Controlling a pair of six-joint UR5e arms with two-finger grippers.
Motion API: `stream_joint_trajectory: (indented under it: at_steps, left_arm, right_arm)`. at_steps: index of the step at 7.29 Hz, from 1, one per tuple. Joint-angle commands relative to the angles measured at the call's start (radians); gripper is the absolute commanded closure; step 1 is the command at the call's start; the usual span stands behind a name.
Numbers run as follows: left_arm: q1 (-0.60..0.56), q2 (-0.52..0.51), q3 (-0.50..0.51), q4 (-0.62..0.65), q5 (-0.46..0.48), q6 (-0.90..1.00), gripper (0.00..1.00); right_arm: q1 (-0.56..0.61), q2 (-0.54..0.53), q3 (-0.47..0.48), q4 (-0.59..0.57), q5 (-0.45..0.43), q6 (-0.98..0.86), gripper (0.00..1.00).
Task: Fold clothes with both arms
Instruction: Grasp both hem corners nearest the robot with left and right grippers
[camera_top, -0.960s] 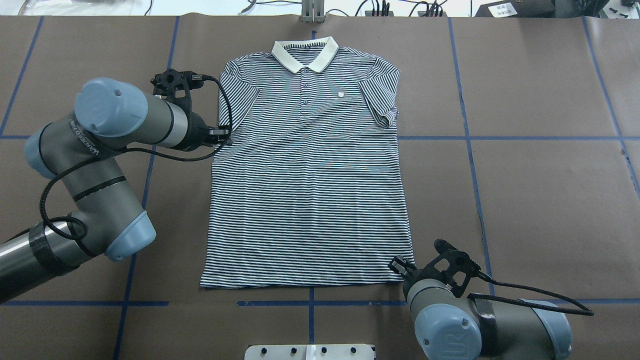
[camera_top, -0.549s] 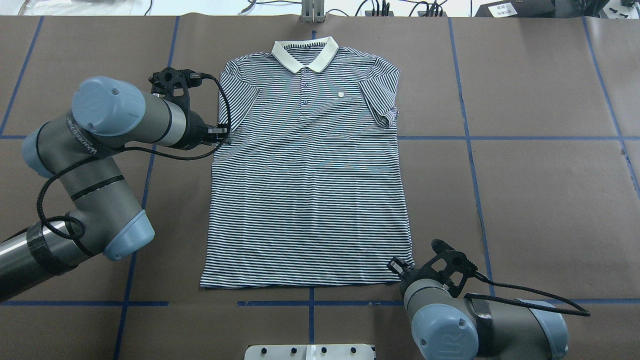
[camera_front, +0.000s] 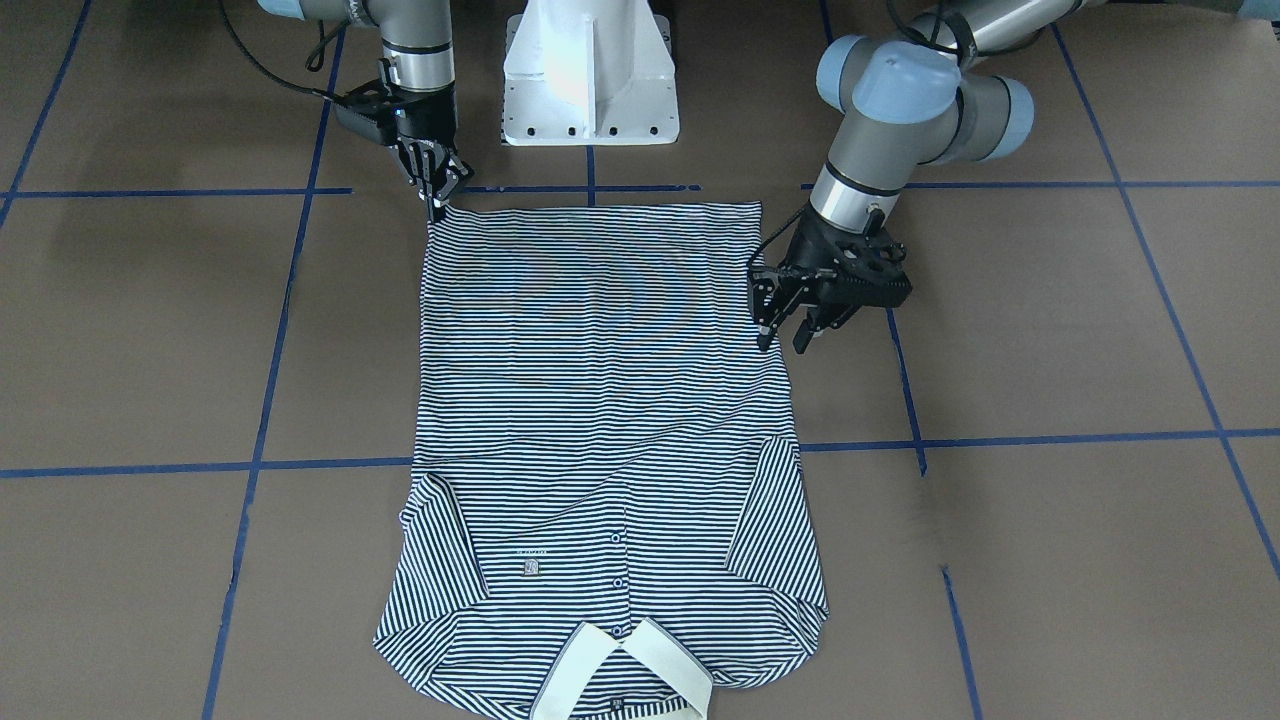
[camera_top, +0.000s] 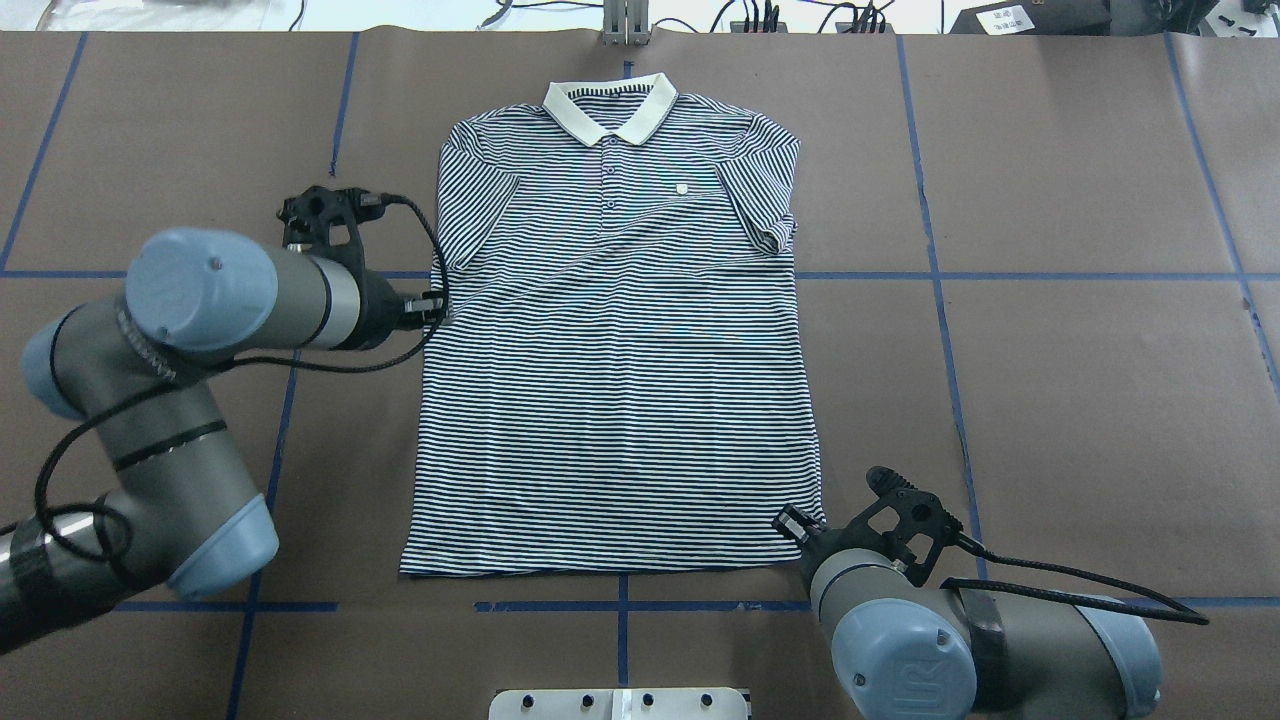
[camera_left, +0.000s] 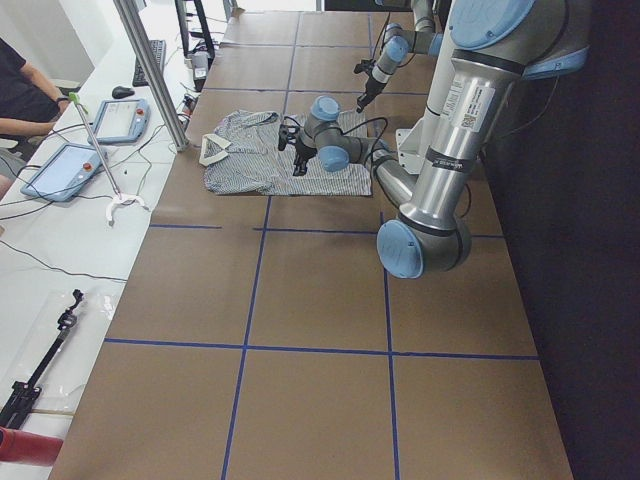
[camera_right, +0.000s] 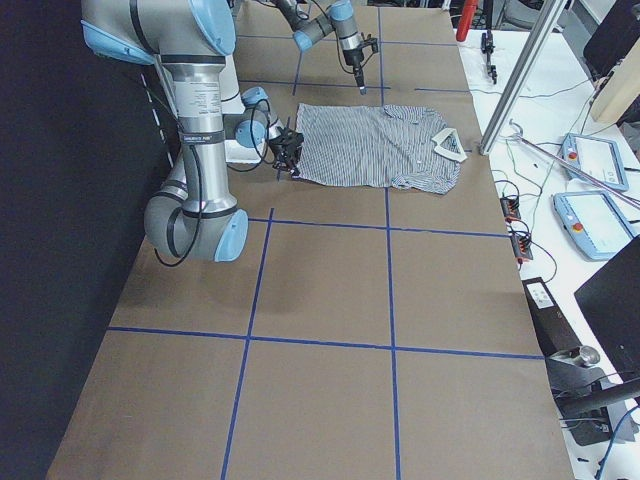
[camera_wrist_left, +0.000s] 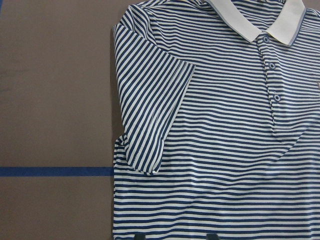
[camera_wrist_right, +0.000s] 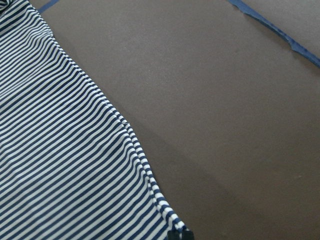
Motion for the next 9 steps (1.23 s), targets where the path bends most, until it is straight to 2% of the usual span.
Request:
stream_joint_trajectory:
  at_steps: [1,2,3,7,8,9]
  left_arm:
    - [0.170,0.157,-0.164,0.021,0.085,-0.158,0.46]
    - [0.286,0.172,-0.184,0.074,0.121,-0.266,0.46]
    - [0.355,0.174,-0.190,0.110,0.159,-0.307,0.46]
    - [0.402,0.209,-0.181,0.113,0.161,-0.333,0.46]
    - [0.402,0.209,-0.183,0.113,0.161,-0.333,0.52]
    - [0.404,0.211,-0.181,0.113,0.161,-0.333,0.71]
  right_arm:
    - [0.001,-0.005,0.022,-0.016,0.001,-0.002,1.00]
    - [0.001,-0.006,0.019,-0.016,0.001,-0.002,1.00]
    - [0.001,-0.006,0.020,-0.016,0.001,-0.002,1.00]
    - [-0.001,-0.005,0.023,-0.016,0.001,-0.002,1.00]
    - [-0.001,-0.003,0.023,-0.016,0.001,-0.002,1.00]
    - [-0.001,-0.006,0.023,-0.016,0.001,-0.002,1.00]
